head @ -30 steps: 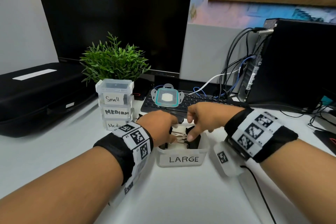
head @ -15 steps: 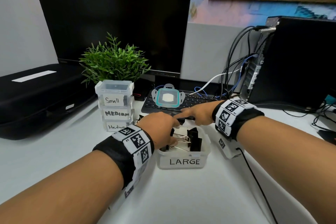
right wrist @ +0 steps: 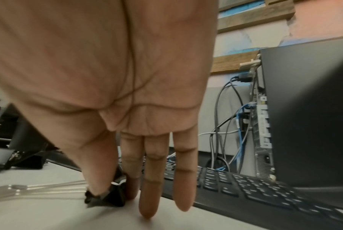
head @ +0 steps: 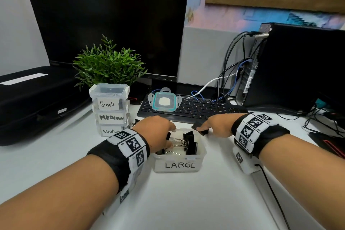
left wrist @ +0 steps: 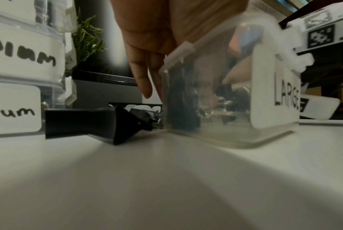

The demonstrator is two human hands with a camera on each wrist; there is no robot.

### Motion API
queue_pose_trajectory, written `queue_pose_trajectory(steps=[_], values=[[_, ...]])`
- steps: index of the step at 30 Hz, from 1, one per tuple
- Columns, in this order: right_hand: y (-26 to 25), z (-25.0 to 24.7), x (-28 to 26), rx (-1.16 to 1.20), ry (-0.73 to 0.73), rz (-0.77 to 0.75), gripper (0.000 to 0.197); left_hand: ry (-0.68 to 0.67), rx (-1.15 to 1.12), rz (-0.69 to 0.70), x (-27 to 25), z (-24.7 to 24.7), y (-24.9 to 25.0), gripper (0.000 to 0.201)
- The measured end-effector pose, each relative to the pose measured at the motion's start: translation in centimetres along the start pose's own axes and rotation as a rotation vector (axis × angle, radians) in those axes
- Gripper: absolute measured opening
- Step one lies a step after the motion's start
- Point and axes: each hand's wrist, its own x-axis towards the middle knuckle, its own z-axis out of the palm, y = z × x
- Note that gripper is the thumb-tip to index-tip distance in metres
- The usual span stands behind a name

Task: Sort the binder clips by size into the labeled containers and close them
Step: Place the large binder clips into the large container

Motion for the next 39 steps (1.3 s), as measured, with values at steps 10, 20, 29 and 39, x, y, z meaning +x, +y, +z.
queue_pose_trajectory(steps=[10, 20, 29, 39], values=[[-1.3, -1.6, -4.1, 0.462, 0.529, 0.095, 0.013, 0.004, 0.024, 0.008, -0.1, -0.1, 0.1, 0.049], [-6.8, -1.0, -4.9, 0.169, 0.328, 0.07, 0.029, 0.006, 0.005, -0.009, -0.2, 0.0, 0.1, 0.05], [-7.1, -0.6, -5.1, 0.139, 0.386, -0.006, 0.013, 0.015, 0.006, -0.01, -0.1, -0.1, 0.2, 0.054], [-7.4, 0.6, -4.1, 0.131, 0.472, 0.012, 0.013, 0.016, 0.061, 0.002, 0.0, 0.2, 0.3, 0.064]])
